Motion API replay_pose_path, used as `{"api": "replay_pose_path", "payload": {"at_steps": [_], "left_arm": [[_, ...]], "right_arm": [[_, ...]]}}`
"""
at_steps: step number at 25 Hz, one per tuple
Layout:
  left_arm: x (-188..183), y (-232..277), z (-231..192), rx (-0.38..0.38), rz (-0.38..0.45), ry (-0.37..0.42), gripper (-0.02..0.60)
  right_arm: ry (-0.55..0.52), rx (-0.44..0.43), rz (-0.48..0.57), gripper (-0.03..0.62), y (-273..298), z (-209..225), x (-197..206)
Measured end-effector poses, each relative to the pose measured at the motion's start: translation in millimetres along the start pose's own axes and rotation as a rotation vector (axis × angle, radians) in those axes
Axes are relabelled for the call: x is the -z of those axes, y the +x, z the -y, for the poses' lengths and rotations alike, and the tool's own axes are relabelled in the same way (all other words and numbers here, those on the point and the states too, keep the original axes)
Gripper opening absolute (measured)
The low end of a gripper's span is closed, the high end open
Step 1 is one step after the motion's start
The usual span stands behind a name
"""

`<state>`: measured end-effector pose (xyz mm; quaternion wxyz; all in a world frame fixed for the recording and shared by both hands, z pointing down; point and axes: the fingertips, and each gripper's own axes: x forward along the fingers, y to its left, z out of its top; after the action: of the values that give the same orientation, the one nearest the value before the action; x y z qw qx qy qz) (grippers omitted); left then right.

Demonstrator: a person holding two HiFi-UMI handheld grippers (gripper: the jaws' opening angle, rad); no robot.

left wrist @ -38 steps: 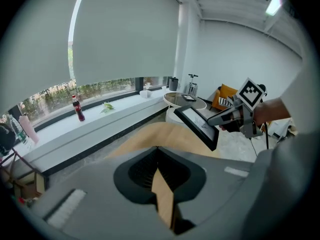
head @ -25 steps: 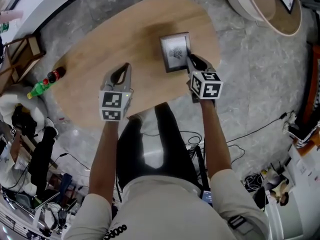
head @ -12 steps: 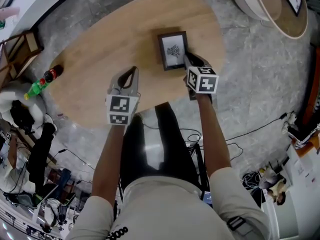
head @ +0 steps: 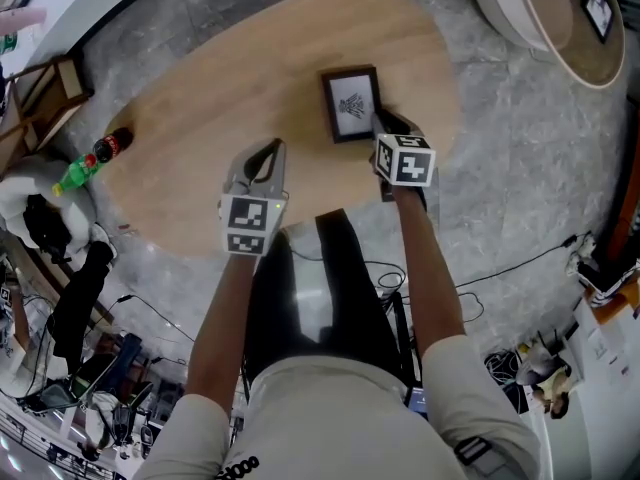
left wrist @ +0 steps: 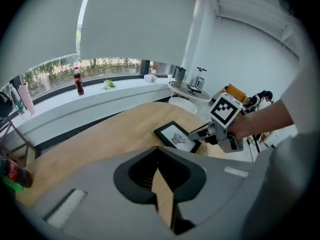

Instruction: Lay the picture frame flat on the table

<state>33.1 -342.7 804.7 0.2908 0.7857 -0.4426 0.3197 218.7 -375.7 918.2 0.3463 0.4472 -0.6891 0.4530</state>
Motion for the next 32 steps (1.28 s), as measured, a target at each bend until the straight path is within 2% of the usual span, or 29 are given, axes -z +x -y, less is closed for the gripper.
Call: {"api": "replay_pose_path", "payload": {"at_steps": [9, 15, 26, 32], "left_arm": [[-11.1, -15.2, 1.7, -0.019, 0.023, 0.011, 0.011], [-24.5, -46.6, 4.7, -0.025, 0.056, 0.026, 0.011], [-65.2, -136.2, 4.8, -0.018, 0.159, 0.091, 0.011], [-82.7, -195.1, -8.7, -0.023, 0.232, 0.112, 0.011]], "right_arm": [[0.033, 0.002, 0.008, 0.077, 2.0, 1.5, 1.4], [0.04, 0.016, 0.015, 0.11, -20.4, 0.2, 3.3], [0.075, 0.087, 0.145, 0.072, -148.1, -27.3, -9.6], [0.084, 0.148, 0.302, 0.058, -251.9, -49.5, -28.0]]}}
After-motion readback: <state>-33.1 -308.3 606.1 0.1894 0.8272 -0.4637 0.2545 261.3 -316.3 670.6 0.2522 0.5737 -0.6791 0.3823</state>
